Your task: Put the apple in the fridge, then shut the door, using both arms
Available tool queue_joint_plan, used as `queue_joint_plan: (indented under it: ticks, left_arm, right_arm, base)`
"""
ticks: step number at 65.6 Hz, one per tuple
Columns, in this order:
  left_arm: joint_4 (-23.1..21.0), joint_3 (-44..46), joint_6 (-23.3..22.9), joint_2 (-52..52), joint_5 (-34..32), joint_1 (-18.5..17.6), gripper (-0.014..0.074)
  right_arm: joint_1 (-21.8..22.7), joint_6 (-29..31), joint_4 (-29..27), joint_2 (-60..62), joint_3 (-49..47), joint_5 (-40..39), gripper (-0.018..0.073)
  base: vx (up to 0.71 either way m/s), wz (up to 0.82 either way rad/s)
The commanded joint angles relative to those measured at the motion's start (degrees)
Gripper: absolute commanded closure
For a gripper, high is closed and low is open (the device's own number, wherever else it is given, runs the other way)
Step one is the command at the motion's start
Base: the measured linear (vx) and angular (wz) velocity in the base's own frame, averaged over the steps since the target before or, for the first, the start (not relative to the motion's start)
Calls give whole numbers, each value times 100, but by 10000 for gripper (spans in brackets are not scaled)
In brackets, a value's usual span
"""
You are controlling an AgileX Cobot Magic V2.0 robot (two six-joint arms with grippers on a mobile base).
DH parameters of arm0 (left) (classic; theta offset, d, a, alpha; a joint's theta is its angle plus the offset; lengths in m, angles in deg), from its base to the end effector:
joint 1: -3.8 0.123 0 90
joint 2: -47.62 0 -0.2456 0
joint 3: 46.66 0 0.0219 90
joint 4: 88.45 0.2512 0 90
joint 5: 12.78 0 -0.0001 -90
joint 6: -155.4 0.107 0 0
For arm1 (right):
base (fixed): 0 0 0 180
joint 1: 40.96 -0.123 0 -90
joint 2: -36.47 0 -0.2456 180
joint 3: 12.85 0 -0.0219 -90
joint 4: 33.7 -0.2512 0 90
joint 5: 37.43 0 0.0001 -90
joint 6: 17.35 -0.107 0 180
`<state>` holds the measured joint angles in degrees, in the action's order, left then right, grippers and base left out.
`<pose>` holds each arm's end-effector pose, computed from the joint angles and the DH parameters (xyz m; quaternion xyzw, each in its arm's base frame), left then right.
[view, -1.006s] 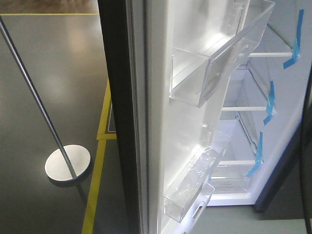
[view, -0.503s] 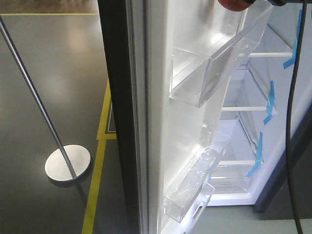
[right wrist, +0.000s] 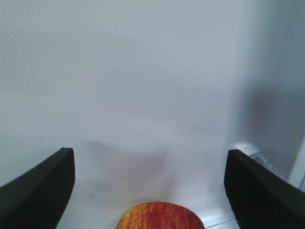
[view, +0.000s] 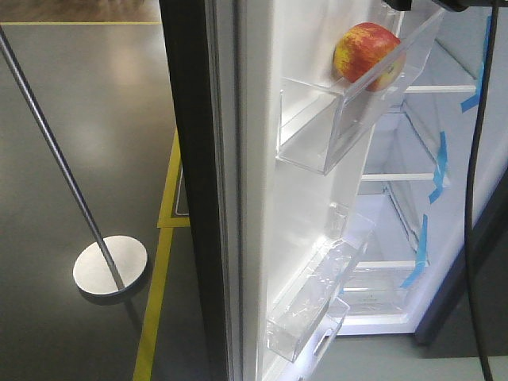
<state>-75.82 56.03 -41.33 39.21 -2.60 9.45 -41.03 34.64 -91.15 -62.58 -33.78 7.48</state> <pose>0.1113 0.0152 0.1889 -0.0771 0.7371 0.0223 0.6710 0.3623 0.0642 0.4145 -0.2148 0.7529 0.2310 0.5776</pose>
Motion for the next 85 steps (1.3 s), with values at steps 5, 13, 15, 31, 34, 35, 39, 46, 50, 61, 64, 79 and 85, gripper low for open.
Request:
queue_joint_plan:
  ticks: [5,13,15,31,34,35,39,46,50,61,64,79,85]
  left_arm:
    - [0,97,4,89,-393,-49,602]
    - [0,97,4,89,-393,-49,602]
    - [0,97,4,89,-393,-49,602]
    - [0,97,4,89,-393,-49,602]
    - [0,97,4,89,-393,-49,602]
    - [0,97,4,89,-393,-49,602]
    - [0,97,4,89,-393,-49,602]
    - [0,97,4,89,-393,-49,602]
    - [0,97,4,89,-393,-49,602]
    - [-44,97,4,89,-462,-49,602]
    - [-147,97,-67,89,-509,-49,602]
    - [-1720,97,-1315,89,-1297,-49,602]
    - [-2194,97,-1557,89,-1473,-49,602]
  right_arm:
    - [-4,62,-216,495,-198,-363,-4]
    - [7,62,-204,767,-198,-337,69]
    - [7,62,-175,843,-198,-320,96]
    - [7,-12,-18,1521,-198,7,466]
    - [7,-12,90,1630,-198,77,542]
    - [7,-12,156,1665,-198,99,566]
    - [7,-59,303,1802,-144,147,574]
    - [7,-317,571,2109,218,87,568]
    - [7,-349,618,2343,591,47,567]
    - [7,-343,618,3114,1770,-77,565]
    - [7,-343,618,3339,2099,-91,565]
    - [7,-393,617,4684,3977,-129,565]
    - [7,-468,617,5244,4601,-165,565]
  base:
    - [0,0]
    - [0,0]
    - [0,0]
    - [0,0]
    - [0,0]
    - [0,0]
    - [0,0]
    - [0,0]
    - [0,0]
    - [0,0]
    - [0,0]
    - [0,0]
    - [0,0]
